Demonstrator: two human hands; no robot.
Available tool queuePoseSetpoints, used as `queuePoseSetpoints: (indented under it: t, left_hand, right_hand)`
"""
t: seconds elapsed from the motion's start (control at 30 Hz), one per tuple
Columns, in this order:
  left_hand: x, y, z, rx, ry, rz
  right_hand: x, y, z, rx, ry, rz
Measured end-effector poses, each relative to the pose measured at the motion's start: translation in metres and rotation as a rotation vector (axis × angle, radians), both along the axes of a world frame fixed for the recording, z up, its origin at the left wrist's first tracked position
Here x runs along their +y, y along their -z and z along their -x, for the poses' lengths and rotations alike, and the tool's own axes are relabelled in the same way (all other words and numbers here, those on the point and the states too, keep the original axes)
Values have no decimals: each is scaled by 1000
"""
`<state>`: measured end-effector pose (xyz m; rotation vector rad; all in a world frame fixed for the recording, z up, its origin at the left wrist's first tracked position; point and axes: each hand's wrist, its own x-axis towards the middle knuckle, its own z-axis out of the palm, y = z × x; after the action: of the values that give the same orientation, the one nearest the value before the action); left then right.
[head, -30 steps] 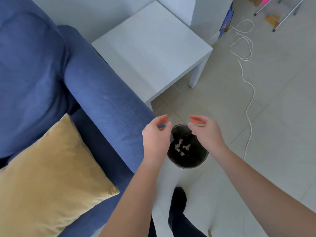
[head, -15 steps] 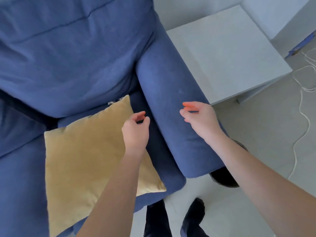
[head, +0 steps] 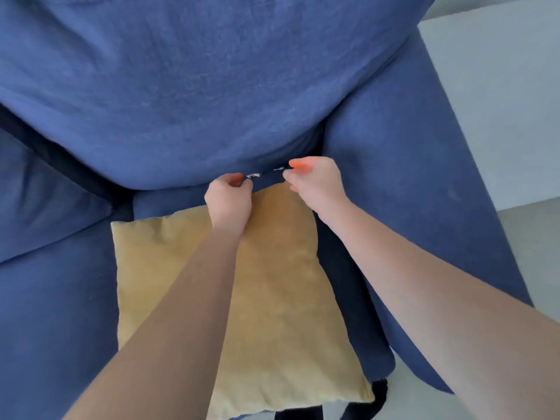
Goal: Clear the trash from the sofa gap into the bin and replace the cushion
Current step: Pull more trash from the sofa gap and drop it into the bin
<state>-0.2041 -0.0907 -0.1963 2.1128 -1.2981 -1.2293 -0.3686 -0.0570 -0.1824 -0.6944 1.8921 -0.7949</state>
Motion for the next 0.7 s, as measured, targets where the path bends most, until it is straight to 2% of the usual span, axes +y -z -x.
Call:
queuePoseSetpoints:
  t: [0.17, 0.3, 0.47, 0.7]
  left_hand:
    - [-31, 55, -6, 48, -62, -143]
    - [-38, 88, -6, 45, -80, -150]
    - [-49, 112, 0, 55, -129, -127]
    - [-60, 136, 9, 76, -202, -237]
  right_hand:
    - [-50, 70, -27, 63, 39, -101]
    - [-62, 111, -33, 108, 101, -216]
    - [-78, 142, -41, 163, 173, -182]
    - [-84, 168, -47, 214, 258, -172]
